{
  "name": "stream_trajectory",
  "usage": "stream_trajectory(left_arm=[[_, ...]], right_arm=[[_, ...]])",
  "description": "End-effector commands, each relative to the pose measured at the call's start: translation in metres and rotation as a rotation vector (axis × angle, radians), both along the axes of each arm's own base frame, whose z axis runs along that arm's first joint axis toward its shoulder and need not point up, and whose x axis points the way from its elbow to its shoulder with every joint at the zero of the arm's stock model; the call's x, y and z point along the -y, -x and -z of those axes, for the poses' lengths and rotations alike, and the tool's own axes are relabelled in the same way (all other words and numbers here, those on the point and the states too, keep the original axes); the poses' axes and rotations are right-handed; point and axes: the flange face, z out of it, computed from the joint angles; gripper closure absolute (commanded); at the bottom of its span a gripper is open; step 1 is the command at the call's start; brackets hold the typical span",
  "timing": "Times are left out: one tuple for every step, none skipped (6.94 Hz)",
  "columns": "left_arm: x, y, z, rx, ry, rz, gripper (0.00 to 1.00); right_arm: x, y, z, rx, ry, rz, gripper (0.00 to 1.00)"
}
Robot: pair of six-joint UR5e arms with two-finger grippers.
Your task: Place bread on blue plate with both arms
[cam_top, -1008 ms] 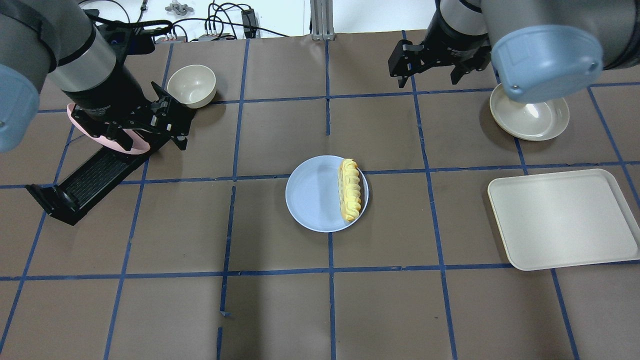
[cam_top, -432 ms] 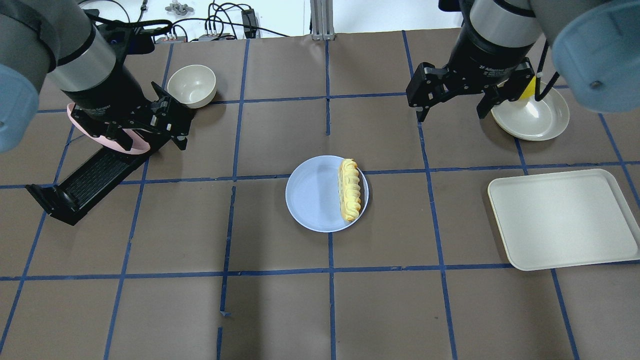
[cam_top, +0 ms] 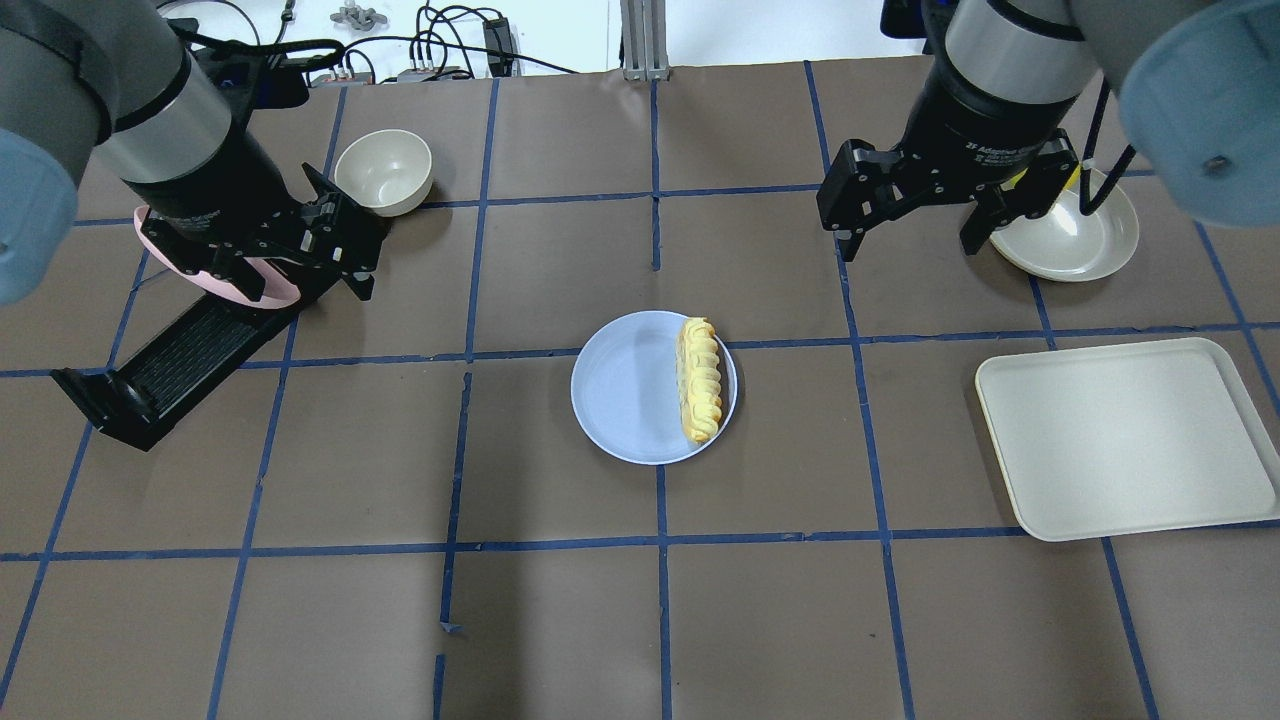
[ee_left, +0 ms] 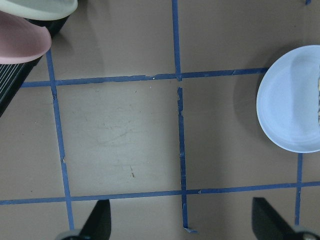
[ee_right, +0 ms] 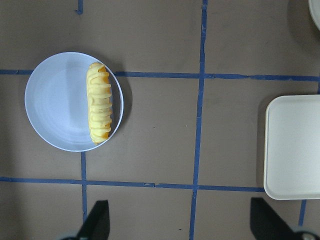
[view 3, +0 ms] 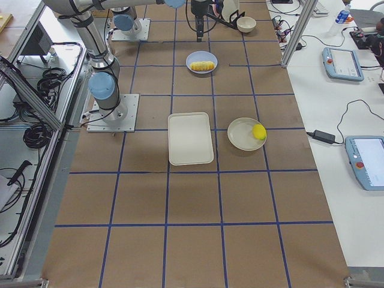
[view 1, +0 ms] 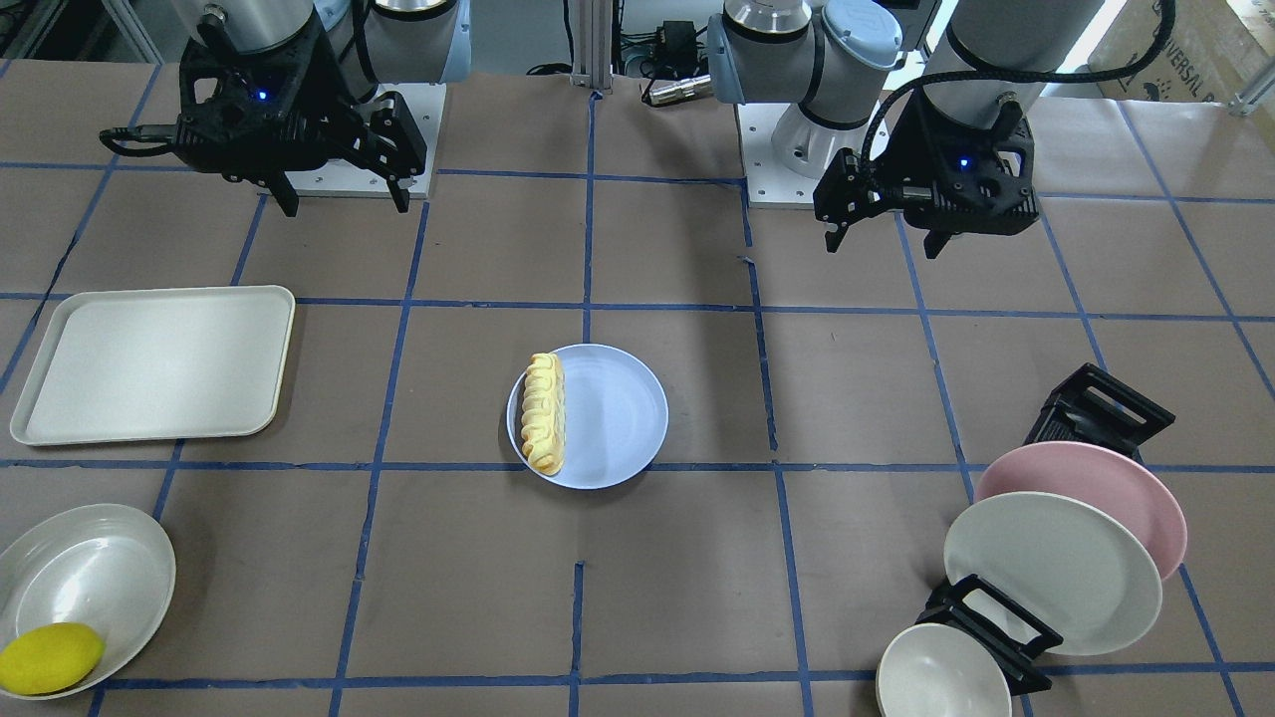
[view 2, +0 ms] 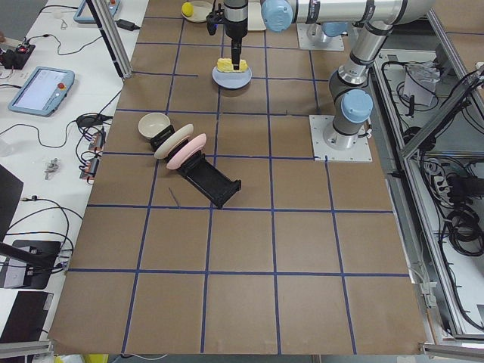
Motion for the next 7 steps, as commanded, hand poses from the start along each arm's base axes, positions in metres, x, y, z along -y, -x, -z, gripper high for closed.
stream_trajectory(left_arm=[[0.0001, -0.0006, 0.0, 0.0, 0.0, -0.001, 0.0], [0.0001, -0.0006, 0.0, 0.0, 0.0, -0.001, 0.0], [0.0001, -0.0006, 0.0, 0.0, 0.0, -0.001, 0.0], [0.0, -0.0006, 0.0007, 0.0, -0.001, -0.001, 0.0], [0.0001, -0.0006, 0.0, 0.0, 0.0, -0.001, 0.0], [0.0001, -0.0006, 0.0, 0.0, 0.0, -0.001, 0.0], [0.0, -0.0006, 0.0007, 0.0, -0.001, -0.001, 0.0]], right_arm=[[-0.0007, 0.0, 0.0022, 0.0, -0.001, -0.003, 0.0], [-0.0005, 0.0, 0.0027, 0.0, 0.0, -0.001, 0.0], [0.0002, 0.0014, 0.0037, 0.0, -0.004, 0.0, 0.0], [-0.0013, 0.0008, 0.0043, -0.001, -0.01, -0.001, 0.0], [0.0002, 0.0008, 0.0053, -0.002, -0.009, 0.0, 0.0], [0.0006, 0.0015, 0.0052, -0.002, -0.007, 0.002, 0.0], [0.0007, 0.0008, 0.0049, -0.002, -0.004, 0.0, 0.0]])
